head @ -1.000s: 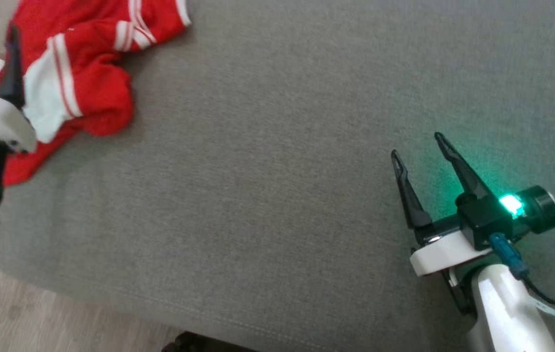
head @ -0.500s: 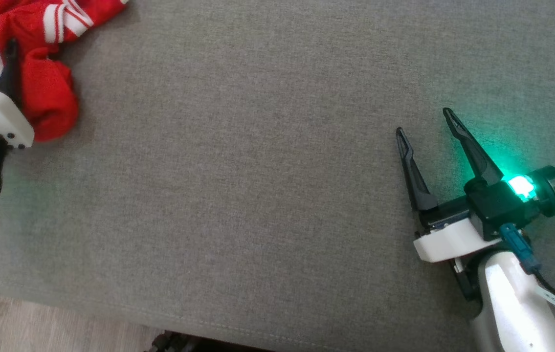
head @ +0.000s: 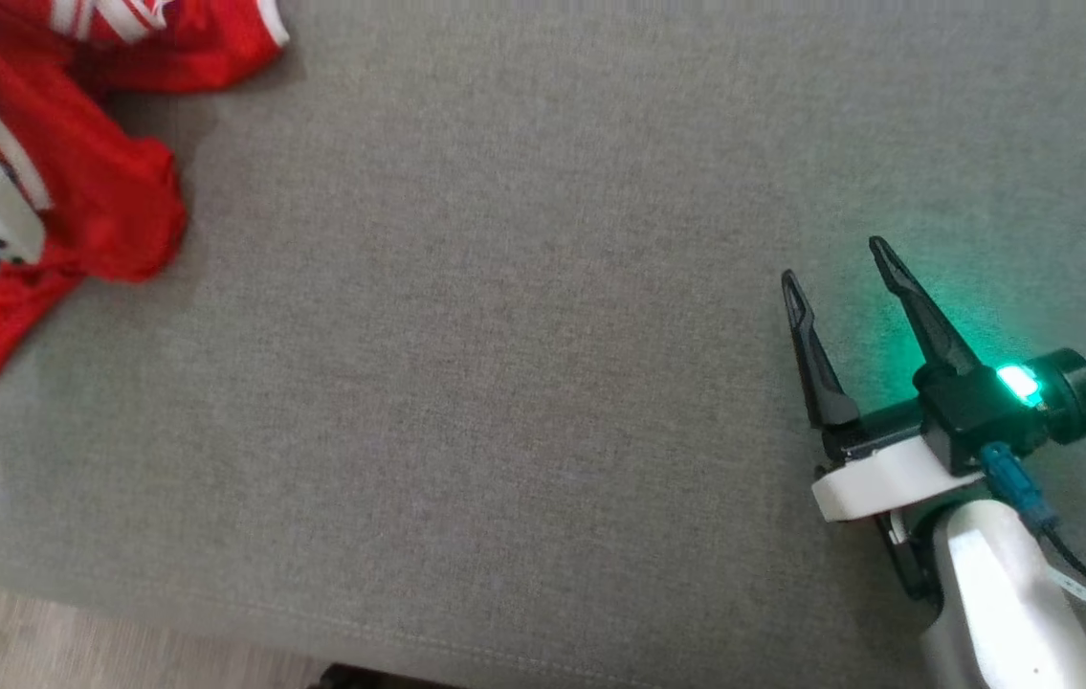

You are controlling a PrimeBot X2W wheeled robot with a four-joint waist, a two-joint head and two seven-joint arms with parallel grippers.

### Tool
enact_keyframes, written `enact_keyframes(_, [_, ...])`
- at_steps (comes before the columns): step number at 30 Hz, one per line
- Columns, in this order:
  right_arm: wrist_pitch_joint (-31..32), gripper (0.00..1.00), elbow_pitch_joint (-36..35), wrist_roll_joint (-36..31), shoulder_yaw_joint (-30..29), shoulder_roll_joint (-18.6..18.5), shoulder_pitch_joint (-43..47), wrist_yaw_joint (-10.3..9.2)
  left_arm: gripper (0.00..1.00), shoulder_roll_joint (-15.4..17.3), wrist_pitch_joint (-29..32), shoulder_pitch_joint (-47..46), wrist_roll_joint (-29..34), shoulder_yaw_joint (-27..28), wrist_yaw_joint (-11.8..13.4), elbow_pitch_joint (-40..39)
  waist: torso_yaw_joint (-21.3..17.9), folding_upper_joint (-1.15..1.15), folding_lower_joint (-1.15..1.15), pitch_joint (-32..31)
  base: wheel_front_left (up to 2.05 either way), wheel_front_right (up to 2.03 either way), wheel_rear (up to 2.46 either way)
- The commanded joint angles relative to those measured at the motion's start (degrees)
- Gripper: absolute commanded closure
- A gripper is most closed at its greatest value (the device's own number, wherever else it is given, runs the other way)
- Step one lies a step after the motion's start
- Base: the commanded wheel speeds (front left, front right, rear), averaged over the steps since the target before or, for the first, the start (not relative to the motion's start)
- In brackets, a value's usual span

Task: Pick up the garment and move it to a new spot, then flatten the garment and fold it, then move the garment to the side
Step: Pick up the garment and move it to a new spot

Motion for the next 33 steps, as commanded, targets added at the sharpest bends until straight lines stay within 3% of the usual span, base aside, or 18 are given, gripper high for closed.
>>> enact_keyframes(1, [-1.3, 0.00, -0.7, 1.6, 1.2, 0.2, 0.1, -0.04, 1.00, 5.1, -0.9, -2.9, 0.9, 1.8, 0.2, -3.1, -0.8, 0.00, 0.00, -3.5, 0.00, 0.00, 0.00])
enact_keyframes(8, [-4.1, 0.00, 3.8, 7.0, 0.4, 0.2, 1.0, -0.04, 1.00, 7.6, 1.0, -4.6, 3.0, 0.8, 1.3, -12.0, -5.5, 0.00, 0.00, -11.5, 0.00, 0.00, 0.00])
enact_keyframes(15, [-5.9, 0.00, 7.7, 11.3, -0.5, 0.3, 2.1, -0.04, 1.00, 4.9, 6.0, -7.4, 3.4, -2.2, 2.0, -20.8, -11.0, 0.00, 0.00, -17.4, 0.00, 0.00, 0.00])
enact_keyframes(22, [-6.7, 0.00, 10.2, 15.1, -0.4, 0.3, 1.5, -0.04, 1.00, -4.9, 11.1, -12.2, 2.0, -7.2, 3.7, -28.0, -17.0, 0.00, 0.00, -20.2, 0.00, 0.00, 0.00])
enact_keyframes(29, [-6.7, 0.00, 8.9, 16.2, -1.9, 0.3, 0.8, -0.04, 1.00, -15.4, 11.7, -13.2, -1.5, -7.9, 9.4, -28.6, -20.2, 0.00, 0.00, -18.7, 0.00, 0.00, 0.00])
enact_keyframes(33, [-6.7, 0.00, 8.3, 16.0, -2.9, 0.3, 0.6, -0.04, 1.00, -17.7, 9.6, -8.1, -3.4, -7.0, 11.9, -26.3, -20.4, 0.00, 0.00, -17.1, 0.00, 0.00, 0.00])
